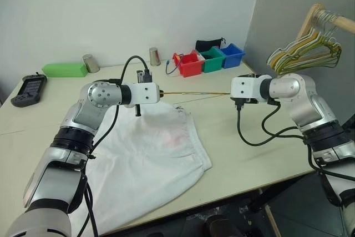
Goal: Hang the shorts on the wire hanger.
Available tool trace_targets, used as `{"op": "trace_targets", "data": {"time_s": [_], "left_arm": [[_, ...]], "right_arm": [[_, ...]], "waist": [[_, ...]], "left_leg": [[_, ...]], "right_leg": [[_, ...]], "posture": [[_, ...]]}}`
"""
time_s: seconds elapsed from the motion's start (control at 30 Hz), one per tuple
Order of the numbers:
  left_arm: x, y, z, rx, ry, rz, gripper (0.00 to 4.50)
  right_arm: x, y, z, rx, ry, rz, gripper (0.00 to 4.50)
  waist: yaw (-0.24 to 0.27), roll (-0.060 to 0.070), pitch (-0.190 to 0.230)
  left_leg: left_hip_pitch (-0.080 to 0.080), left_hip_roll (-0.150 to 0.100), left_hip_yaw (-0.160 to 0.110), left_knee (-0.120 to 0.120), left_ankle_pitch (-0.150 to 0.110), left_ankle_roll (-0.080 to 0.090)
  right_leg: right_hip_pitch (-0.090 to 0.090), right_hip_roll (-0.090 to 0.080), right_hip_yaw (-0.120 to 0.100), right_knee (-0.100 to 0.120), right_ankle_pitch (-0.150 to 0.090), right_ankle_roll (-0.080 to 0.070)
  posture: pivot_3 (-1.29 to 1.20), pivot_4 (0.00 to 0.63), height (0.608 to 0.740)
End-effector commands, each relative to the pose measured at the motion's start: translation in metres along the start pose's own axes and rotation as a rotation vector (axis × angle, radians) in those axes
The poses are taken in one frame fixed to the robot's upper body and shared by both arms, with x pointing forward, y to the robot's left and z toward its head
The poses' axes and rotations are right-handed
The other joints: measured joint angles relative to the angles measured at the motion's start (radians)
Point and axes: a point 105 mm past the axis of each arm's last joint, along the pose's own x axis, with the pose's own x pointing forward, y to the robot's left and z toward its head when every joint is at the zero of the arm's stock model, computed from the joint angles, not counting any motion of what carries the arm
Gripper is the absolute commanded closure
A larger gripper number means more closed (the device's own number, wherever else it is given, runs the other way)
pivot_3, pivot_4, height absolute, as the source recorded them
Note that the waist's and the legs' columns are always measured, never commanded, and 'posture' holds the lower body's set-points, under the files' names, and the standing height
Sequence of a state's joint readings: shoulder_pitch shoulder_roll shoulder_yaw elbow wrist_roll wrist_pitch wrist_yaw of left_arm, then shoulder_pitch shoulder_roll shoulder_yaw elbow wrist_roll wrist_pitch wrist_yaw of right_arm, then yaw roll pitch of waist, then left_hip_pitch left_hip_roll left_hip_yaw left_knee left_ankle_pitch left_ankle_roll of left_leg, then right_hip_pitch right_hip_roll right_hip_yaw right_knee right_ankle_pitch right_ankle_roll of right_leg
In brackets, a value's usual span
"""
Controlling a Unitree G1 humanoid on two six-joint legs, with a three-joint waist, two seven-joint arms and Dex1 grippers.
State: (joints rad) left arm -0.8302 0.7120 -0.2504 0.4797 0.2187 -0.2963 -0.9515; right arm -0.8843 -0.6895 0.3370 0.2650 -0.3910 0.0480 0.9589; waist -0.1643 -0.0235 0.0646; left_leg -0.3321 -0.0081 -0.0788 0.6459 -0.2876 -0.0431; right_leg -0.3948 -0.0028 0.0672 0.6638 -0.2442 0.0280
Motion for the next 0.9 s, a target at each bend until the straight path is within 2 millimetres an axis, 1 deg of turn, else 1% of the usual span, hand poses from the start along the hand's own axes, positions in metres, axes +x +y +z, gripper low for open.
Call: {"op": "trace_targets", "data": {"time_s": [0.03,0.23,0.27,0.47,0.5,0.53,0.57,0.6,0.63,0.77,0.8,0.83,0.87,0.9], "left_arm": [[-0.005,0.015,0.008,0.033,-0.018,0.051,4.5],[-0.004,0.018,0.007,0.043,-0.013,0.057,4.5],[-0.004,0.018,0.007,0.043,-0.013,0.058,4.5],[-0.003,0.02,0.007,0.051,-0.022,0.067,4.5],[-0.004,0.019,0.008,0.038,-0.033,0.06,3.96],[-0.004,0.019,0.008,0.027,-0.04,0.055,3.88],[-0.005,0.018,0.008,0.018,-0.047,0.052,3.6],[-0.007,0.02,0.009,0.011,-0.062,0.06,3.46],[-0.009,0.021,0.009,0.008,-0.072,0.066,3.11],[-0.017,0.027,0.011,-0.002,-0.103,0.086,2.22],[-0.019,0.029,0.012,0.002,-0.108,0.093,1.92],[-0.025,0.034,0.015,-0.022,-0.132,0.113,1.75],[-0.03,0.038,0.02,-0.052,-0.165,0.126,1.46],[-0.035,0.041,0.024,-0.081,-0.197,0.134,1.34]], "right_arm": [[-0.009,-0.017,0.007,-0.041,-0.012,-0.054,2.79],[-0.009,-0.017,0.006,-0.044,-0.004,-0.053,4.33],[-0.009,-0.017,0.006,-0.045,-0.006,-0.054,4.49],[-0.009,-0.017,0.007,-0.044,-0.009,-0.051,4.49],[-0.009,-0.016,0.007,-0.044,-0.009,-0.049,4.5],[-0.009,-0.016,0.008,-0.042,-0.01,-0.048,4.5],[-0.009,-0.016,0.008,-0.041,-0.009,-0.048,4.5],[-0.008,-0.014,0.008,-0.037,-0.01,-0.041,4.5],[-0.008,-0.013,0.008,-0.035,-0.011,-0.037,4.5],[-0.007,-0.011,0.009,-0.02,-0.013,-0.028,4.5],[-0.007,-0.01,0.008,-0.017,-0.012,-0.026,4.5],[-0.006,-0.007,0.006,-0.005,-0.009,-0.019,4.5],[-0.005,-0.003,0.003,0.009,-0.005,-0.009,4.5],[-0.004,0.0,0.0,0.023,0.0,0.0,4.5]], "waist": [[0.0,0.0,0.0],[0.0,0.0,0.0],[0.0,0.0,0.0],[0.0,0.0,0.0],[0.0,0.0,0.0],[-0.001,0.0,0.0],[-0.001,0.0,0.0],[-0.001,0.0,0.0],[-0.001,0.0,0.0],[-0.001,0.0,0.0],[-0.001,0.0,0.0],[-0.001,0.0,0.0],[0.0,0.0,0.0],[0.0,0.0,0.0]], "left_leg": [[0.0,0.0,0.0,0.0,0.0,0.0],[0.0,0.0,0.0,0.0,0.0,0.0],[0.0,0.0,0.0,0.0,0.0,0.0],[0.0,0.0,0.0,0.0,0.0,0.0],[0.0,0.0,0.0,0.0,0.0,0.0],[0.0,0.0,0.0,0.0,0.0,0.0],[0.0,0.0,0.0,0.0,0.0,0.0],[0.0,0.0,0.0,0.0,0.0,0.0],[0.0,0.0,0.0,0.0,0.0,0.0],[0.0,0.0,0.0,0.0,0.0,0.0],[0.0,0.0,0.0,0.0,0.0,0.0],[0.0,0.0,0.0,0.0,0.0,0.0],[0.0,0.0,0.0,0.0,0.0,0.0],[0.0,0.0,0.0,0.0,0.0,0.0]], "right_leg": [[0.0,0.0,0.0,0.0,0.0,0.0],[0.0,0.0,0.0,0.0,0.0,0.0],[0.0,0.0,0.0,0.0,0.0,0.0],[0.0,0.0,0.0,0.0,0.0,0.0],[0.0,0.0,0.0,0.0,0.0,0.0],[0.0,0.0,0.0,0.0,0.0,0.0],[0.0,0.0,0.0,0.0,0.0,0.0],[0.0,0.0,0.0,0.0,0.0,0.0],[0.0,0.0,0.0,0.0,0.0,0.0],[0.0,0.0,0.0,0.0,0.0,0.0],[0.0,0.0,0.0,0.0,0.0,0.0],[0.0,0.0,0.0,0.0,0.0,0.0],[0.0,0.0,0.0,0.0,0.0,0.0],[0.0,0.0,-0.001,0.0,0.0,0.0]], "posture": [[-0.11,0.0,0.74],[-0.11,0.0,0.74],[-0.11,0.0,0.74],[-0.11,0.0,0.74],[-0.11,0.0,0.74],[-0.11,0.0,0.74],[-0.11,0.0,0.74],[-0.11,0.0,0.74],[-0.11,0.0,0.74],[-0.11,0.0,0.74],[-0.11,0.0,0.74],[-0.11,0.0,0.74],[-0.11,0.0,0.74],[-0.11,0.0,0.74]]}}
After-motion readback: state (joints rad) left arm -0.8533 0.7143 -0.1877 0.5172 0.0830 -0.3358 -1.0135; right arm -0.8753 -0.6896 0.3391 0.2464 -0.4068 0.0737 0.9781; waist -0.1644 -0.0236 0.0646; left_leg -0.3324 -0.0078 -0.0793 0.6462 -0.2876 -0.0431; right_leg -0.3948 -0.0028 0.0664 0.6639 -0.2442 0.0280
